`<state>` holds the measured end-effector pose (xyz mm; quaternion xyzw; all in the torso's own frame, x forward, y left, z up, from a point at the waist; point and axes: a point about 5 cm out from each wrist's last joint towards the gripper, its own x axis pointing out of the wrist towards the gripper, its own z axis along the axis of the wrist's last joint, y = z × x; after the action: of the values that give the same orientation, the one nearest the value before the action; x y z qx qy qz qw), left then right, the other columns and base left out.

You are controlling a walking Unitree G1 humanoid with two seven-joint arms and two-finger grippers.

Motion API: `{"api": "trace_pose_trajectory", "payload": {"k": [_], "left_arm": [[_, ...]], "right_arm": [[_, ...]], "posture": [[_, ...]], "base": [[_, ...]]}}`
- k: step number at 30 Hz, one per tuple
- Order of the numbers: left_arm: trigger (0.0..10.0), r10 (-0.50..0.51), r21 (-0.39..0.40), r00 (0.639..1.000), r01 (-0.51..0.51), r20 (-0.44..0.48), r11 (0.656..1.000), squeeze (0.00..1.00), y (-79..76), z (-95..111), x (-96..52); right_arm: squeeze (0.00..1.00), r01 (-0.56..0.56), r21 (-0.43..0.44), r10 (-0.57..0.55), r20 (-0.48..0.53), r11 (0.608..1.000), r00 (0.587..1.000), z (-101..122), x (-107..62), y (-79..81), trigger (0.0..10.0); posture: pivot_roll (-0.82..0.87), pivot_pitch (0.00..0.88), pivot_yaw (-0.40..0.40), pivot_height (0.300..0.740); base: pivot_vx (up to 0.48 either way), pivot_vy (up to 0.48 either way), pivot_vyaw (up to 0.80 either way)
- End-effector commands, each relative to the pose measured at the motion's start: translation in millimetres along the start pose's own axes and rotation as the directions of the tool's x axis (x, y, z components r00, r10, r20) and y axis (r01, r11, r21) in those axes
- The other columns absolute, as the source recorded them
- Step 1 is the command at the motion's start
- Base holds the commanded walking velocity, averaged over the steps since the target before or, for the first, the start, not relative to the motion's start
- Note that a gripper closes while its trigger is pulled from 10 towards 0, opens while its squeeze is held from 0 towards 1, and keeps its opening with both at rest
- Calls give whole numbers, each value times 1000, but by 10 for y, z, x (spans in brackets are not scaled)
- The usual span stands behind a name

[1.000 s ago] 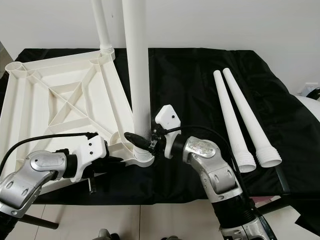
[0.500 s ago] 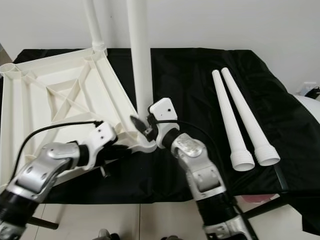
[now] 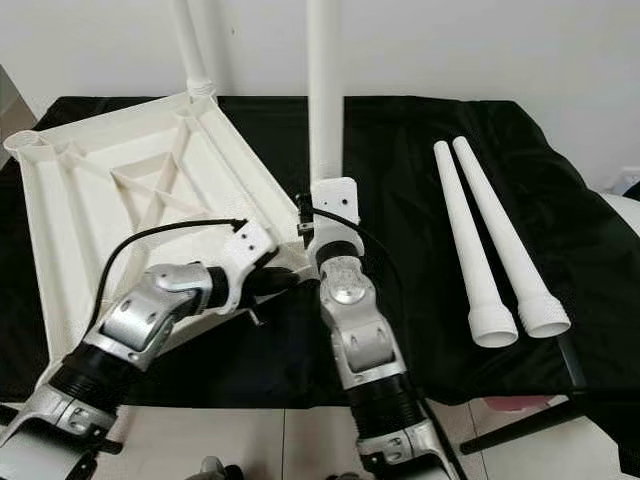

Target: Building children table

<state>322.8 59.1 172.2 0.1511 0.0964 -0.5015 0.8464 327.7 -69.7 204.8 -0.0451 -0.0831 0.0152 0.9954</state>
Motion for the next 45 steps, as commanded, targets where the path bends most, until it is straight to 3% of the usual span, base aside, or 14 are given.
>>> {"api": "trace_pose_trajectory", "payload": {"k": [1, 2, 3, 5, 6, 13, 14, 19, 20, 24, 28, 34, 37, 45], "left_arm": [[0, -81, 118, 970, 55, 230, 992, 0, -96, 578, 9], [0, -83, 117, 970, 57, 228, 991, 0, -94, 559, -7], [0, -81, 115, 971, 56, 224, 992, 0, -89, 539, -21], [0, -81, 115, 971, 56, 224, 992, 0, -89, 539, -21], [0, -79, 113, 973, 55, 218, 992, 0, -84, 510, -38], [0, -95, 115, 979, 75, 181, 991, 0, -99, 348, -151], [0, -94, 115, 980, 74, 177, 991, 0, -98, 338, -155], [0, -125, 131, 980, 105, 154, 986, 0, -135, 285, -190], [0, -132, 135, 980, 112, 150, 984, 0, -143, 277, -196], [0, -163, 167, 980, 143, 113, 976, 0, -184, 208, -248], [0, -246, 209, 969, 236, 19, 949, 0, -279, 18, -423], [0, -286, 214, 957, 288, -38, 933, 0, -324, -112, -577], [0, -302, 223, 950, 313, -82, 923, 0, -322, -192, -722], [0, -309, 253, 944, 330, -118, 909, 0, -313, -232, -844]], "right_arm": [[0, -4, -20, 0, -195, 1000, 981, -429, -93, 54, 0], [0, -40, -14, 37, -164, 999, 986, -388, -95, 79, 0], [0, -78, -5, 76, -137, 997, 988, -349, -97, 98, 3961], [0, -78, -5, 76, -137, 997, 988, -349, -97, 98, 3961], [0, -121, 0, 121, -110, 993, 987, -310, -99, 110, 10000], [0, -254, 16, 254, 19, 967, 967, -118, -84, 12, 10000], [1000, -254, 25, 253, 27, 967, 967, -105, -81, 0, 10000], [973, -372, 67, 365, 99, 926, 926, 27, -131, 33, 10000], [0, -392, 73, 383, 111, 917, 917, 46, -143, 40, 10000], [0, -487, 80, 473, 146, 870, 869, 128, -204, 39, 10000], [0, -615, 3, 610, 127, 788, 782, 146, -303, -73, 10000], [0, -680, -43, 681, 89, 732, 727, 108, -358, -199, 10000], [0, -757, -64, 759, 39, 650, 649, 74, -422, -280, 10000], [0, -816, -33, 817, 5, 577, 577, 40, -471, -318, 10000]], "posture": [[26, 160, 12, 740], [27, 160, 12, 740], [27, 160, 12, 740], [27, 160, 12, 740], [26, 160, 11, 740], [25, 159, 11, 740], [25, 158, 11, 740], [27, 156, 10, 740], [27, 156, 10, 740], [27, 154, 8, 740], [31, 150, 5, 740], [33, 149, 2, 740], [33, 142, -2, 740], [36, 137, -7, 740]], "base": [[0, 0, 0], [0, 0, 0], [0, 0, 0], [0, 0, 0], [0, 0, 0], [0, 0, 0], [0, 0, 0], [0, 0, 0], [0, 0, 0], [0, 0, 0], [0, 0, 0], [0, 0, 0], [0, 0, 0], [0, 0, 0]]}}
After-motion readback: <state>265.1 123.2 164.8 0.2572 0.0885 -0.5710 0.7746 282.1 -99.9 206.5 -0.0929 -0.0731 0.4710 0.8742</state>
